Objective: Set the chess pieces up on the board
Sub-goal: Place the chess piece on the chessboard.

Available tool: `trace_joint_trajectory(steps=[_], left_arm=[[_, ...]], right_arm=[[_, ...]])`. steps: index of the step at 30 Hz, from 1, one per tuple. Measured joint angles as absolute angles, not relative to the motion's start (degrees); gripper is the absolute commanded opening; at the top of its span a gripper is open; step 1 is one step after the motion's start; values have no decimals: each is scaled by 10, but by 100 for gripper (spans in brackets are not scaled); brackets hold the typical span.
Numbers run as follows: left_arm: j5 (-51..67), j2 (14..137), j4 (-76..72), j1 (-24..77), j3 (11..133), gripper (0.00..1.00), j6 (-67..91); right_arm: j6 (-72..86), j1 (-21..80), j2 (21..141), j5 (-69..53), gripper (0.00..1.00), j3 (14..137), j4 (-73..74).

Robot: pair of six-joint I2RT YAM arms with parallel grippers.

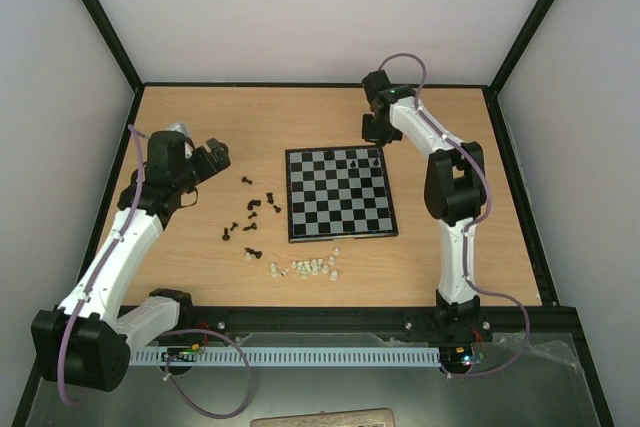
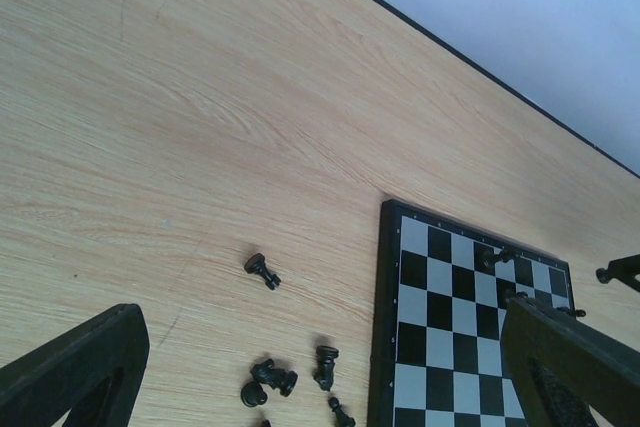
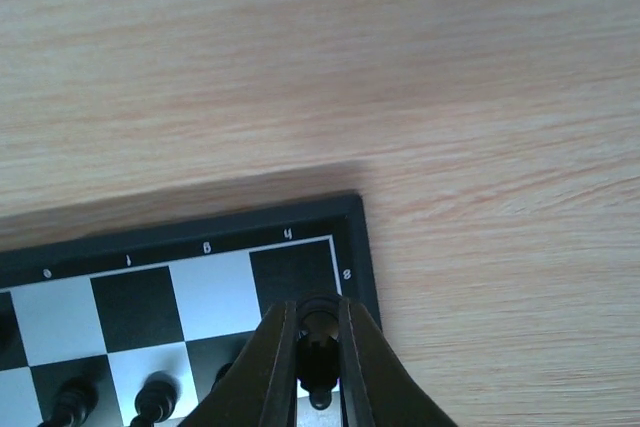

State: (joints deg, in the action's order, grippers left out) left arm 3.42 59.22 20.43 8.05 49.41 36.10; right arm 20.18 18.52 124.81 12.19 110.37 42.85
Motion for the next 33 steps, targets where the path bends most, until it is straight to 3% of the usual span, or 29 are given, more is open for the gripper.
trace_joint_trajectory(steps=[33], left_arm=[[45,609,189,81,487,99,359]], right_arm=[[206,195,1266,111,9,1055,391]])
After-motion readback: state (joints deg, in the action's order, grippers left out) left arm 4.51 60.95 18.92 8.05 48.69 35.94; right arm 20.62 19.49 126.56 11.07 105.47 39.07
